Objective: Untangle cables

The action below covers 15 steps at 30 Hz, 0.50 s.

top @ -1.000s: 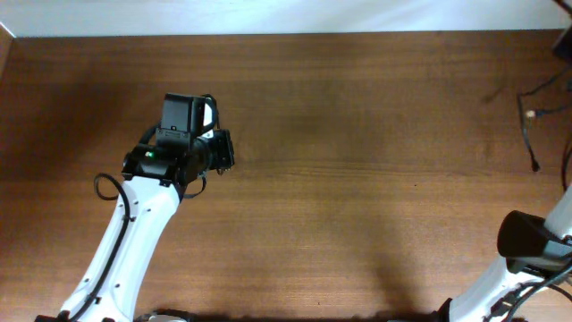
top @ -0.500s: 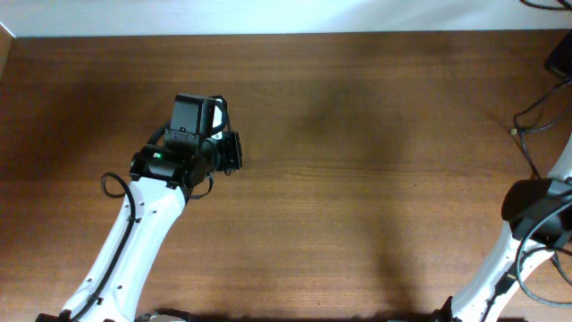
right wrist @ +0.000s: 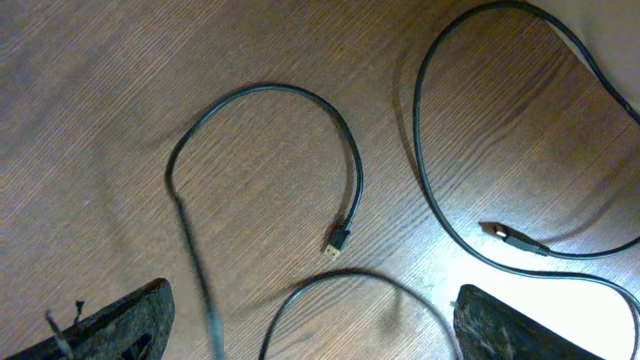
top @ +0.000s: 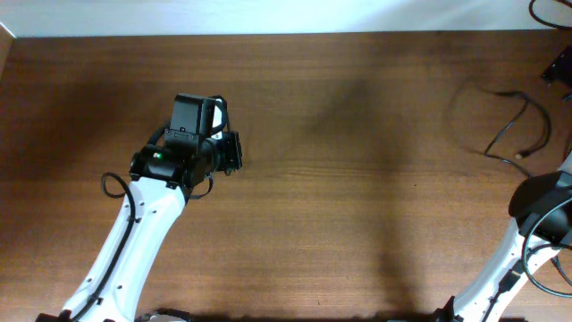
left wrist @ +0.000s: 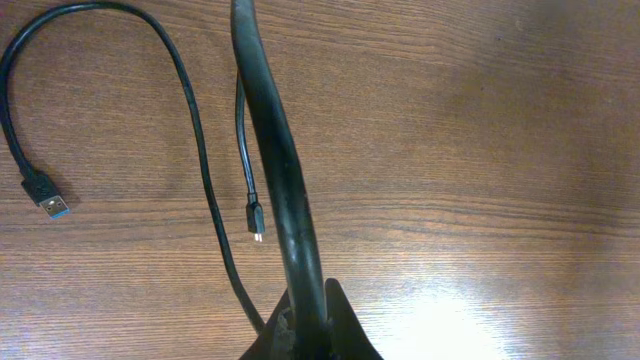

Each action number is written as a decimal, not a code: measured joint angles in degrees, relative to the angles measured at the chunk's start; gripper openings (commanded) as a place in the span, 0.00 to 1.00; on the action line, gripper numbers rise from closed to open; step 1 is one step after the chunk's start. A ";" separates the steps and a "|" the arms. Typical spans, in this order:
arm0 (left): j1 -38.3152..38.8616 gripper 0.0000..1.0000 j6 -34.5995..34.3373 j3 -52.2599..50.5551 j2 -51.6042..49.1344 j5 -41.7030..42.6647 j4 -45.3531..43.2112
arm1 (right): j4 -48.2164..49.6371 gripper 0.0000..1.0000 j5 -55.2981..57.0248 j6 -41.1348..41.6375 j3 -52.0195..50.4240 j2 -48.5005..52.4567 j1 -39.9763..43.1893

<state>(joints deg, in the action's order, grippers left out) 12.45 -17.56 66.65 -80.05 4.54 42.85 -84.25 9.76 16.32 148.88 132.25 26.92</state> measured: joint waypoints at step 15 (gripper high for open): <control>5.22 0.00 15.32 -0.07 0.00 12.61 -7.13 | -9.22 0.90 -45.07 -18.58 0.00 0.00 -5.57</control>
<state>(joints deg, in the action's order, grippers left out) 17.67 -2.24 66.59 -80.05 17.15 35.73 -93.47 -35.31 -2.26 148.88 132.25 21.34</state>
